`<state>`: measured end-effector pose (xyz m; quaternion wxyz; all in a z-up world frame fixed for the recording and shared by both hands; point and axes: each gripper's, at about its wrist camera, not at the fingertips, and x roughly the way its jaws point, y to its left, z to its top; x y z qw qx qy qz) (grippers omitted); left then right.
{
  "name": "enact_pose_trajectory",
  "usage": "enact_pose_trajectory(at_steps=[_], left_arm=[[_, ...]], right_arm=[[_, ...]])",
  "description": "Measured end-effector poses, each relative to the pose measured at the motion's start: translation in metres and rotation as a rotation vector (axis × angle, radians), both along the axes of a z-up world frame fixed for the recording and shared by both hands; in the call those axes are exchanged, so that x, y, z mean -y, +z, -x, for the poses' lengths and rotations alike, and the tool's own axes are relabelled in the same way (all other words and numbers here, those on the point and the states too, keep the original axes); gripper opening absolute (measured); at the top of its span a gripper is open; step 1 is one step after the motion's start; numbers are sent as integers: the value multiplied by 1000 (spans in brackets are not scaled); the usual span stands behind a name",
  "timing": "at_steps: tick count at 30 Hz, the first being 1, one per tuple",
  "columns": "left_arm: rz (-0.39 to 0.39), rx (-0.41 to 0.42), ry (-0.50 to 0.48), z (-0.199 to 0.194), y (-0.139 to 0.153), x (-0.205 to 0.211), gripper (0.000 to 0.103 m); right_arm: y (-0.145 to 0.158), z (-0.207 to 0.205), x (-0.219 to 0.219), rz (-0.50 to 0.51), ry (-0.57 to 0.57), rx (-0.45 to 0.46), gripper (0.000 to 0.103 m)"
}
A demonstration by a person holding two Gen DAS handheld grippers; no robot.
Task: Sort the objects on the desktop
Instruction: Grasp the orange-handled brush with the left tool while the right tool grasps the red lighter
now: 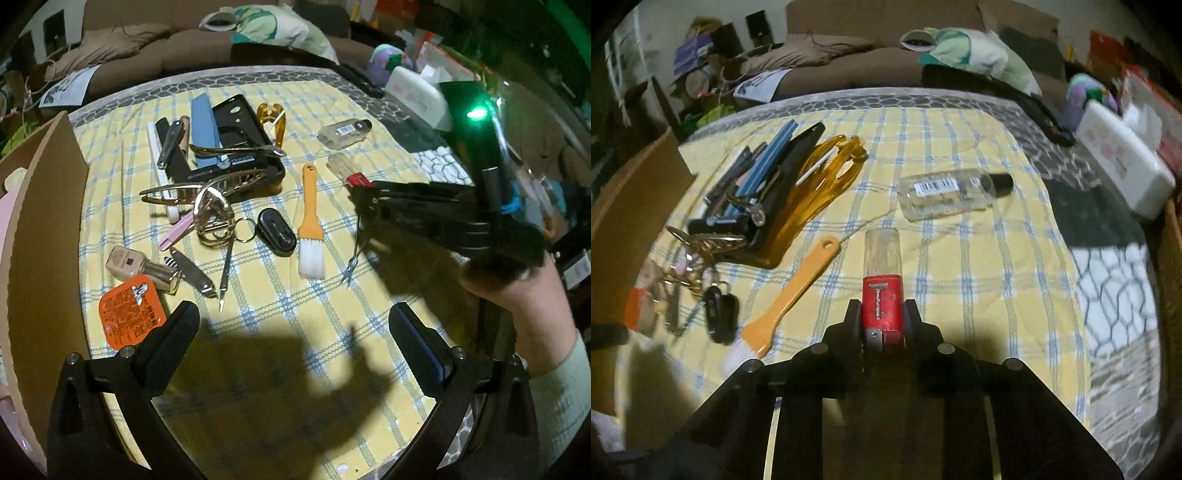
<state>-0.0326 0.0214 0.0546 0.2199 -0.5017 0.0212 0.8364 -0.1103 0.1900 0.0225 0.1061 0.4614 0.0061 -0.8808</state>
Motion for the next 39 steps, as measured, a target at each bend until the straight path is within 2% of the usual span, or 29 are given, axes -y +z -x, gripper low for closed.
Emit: enact_pose_trajectory(at_steps=[3, 6, 8, 9, 11, 12, 13, 17, 19, 20, 22, 25, 33, 34, 35, 36, 39], left_arm=[[-1, -11, -39, 4, 3, -10, 100], [25, -56, -74, 15, 8, -29, 94], [31, -66, -80, 24, 7, -38, 92], [41, -64, -85, 30, 5, -44, 88], [73, -57, -97, 41, -4, -53, 72], [84, -50, -106, 45, -8, -57, 69], [86, -40, -112, 48, -13, -59, 62], [58, -38, -126, 55, -22, -66, 55], [95, -24, -111, 58, -31, -67, 49], [105, -57, -119, 54, -31, -64, 47], [132, -70, -128, 51, -37, -57, 47], [113, -76, -109, 48, -42, -43, 47], [118, -95, -79, 44, -41, -58, 47], [124, -106, -73, 43, -41, -61, 43], [121, -117, -67, 42, -41, -61, 27], [112, -123, -59, 43, -41, -60, 20], [23, -77, -21, 47, -38, -44, 20]], right_arm=[[17, -11, -18, 134, -68, 20, 22], [41, -22, -35, 254, -110, -4, 22], [57, -28, -42, 288, -124, -27, 22], [62, -29, -44, 298, -127, -35, 22], [72, -32, -48, 324, -127, -49, 22], [75, -34, -50, 333, -128, -51, 22], [78, -33, -51, 335, -127, -52, 22], [82, -31, -54, 338, -125, -57, 22], [81, -30, -56, 341, -125, -50, 22], [80, -31, -56, 343, -125, -47, 22], [79, -31, -56, 345, -123, -39, 22], [79, -31, -54, 336, -109, -42, 22], [82, -31, -48, 340, -98, -43, 22], [82, -31, -47, 336, -95, -44, 22], [83, -30, -46, 334, -94, -43, 22], [83, -30, -45, 333, -94, -41, 22], [86, -30, -43, 334, -89, -45, 22]])
